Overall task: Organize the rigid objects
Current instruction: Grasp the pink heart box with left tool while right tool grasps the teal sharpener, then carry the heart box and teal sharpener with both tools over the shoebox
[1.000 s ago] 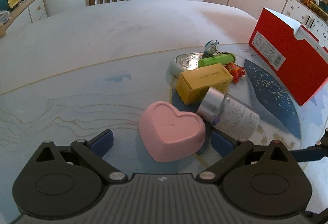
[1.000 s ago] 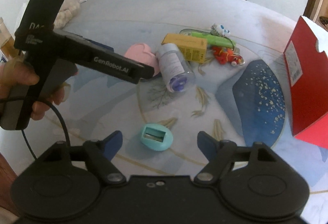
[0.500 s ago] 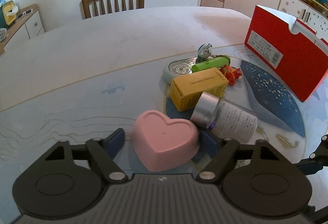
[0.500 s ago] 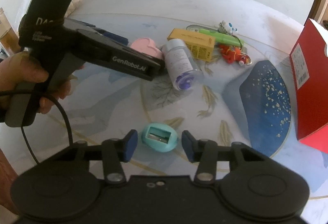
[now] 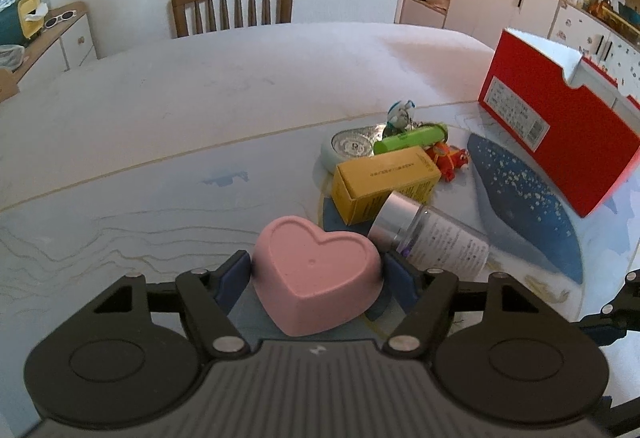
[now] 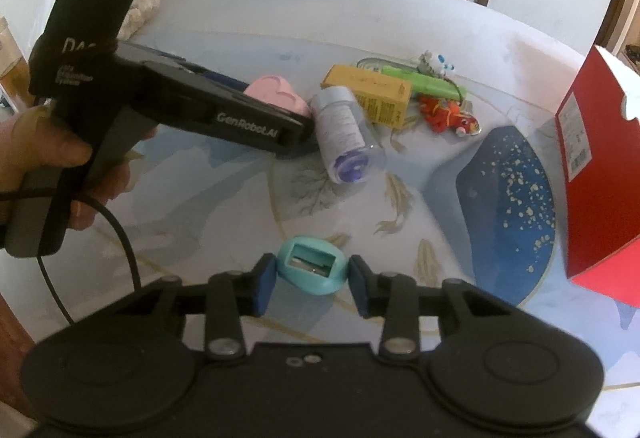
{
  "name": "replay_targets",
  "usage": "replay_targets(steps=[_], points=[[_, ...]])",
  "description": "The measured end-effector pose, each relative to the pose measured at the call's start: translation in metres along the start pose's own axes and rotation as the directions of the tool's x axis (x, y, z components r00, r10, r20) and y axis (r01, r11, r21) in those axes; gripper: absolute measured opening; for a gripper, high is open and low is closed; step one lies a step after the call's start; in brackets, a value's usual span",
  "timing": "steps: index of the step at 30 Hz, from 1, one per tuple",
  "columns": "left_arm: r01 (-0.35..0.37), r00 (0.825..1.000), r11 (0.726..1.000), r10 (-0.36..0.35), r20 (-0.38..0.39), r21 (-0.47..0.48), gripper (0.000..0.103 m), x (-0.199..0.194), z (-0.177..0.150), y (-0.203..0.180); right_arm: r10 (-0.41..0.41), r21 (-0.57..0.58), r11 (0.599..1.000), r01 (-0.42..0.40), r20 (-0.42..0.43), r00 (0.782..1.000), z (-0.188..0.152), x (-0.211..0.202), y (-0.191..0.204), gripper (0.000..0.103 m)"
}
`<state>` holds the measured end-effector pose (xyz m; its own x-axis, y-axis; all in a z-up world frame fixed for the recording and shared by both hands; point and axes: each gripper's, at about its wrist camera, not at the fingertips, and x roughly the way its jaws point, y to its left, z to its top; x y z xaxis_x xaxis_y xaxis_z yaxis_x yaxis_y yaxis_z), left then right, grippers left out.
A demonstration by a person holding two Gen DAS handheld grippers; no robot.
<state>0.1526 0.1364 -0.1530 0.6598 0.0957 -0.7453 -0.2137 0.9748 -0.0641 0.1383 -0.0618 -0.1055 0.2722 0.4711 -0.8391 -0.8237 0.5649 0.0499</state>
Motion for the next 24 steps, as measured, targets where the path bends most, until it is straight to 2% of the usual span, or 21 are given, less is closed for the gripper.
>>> replay_targets(steps=[11, 19, 24], points=[[0.012, 1.0, 0.998, -0.011, 0.005, -0.059, 0.073, -0.039, 0.009, -0.006, -0.018, 0.018, 1.0, 0.017, 0.031, 0.999, 0.01, -0.032, -0.007, 0.038], [0.034, 0.999, 0.996, -0.035, -0.01, -0.088, 0.073, -0.062, 0.026, -0.028, -0.023, 0.057, 0.998, 0.019, 0.063, 0.998, 0.017, -0.063, -0.028, 0.038], [0.03, 0.999, 0.997, -0.031, -0.009, -0.067, 0.073, -0.072, 0.039, -0.053, -0.034, 0.094, 0.995, 0.027, 0.073, 0.997, 0.019, -0.083, -0.052, 0.038]])
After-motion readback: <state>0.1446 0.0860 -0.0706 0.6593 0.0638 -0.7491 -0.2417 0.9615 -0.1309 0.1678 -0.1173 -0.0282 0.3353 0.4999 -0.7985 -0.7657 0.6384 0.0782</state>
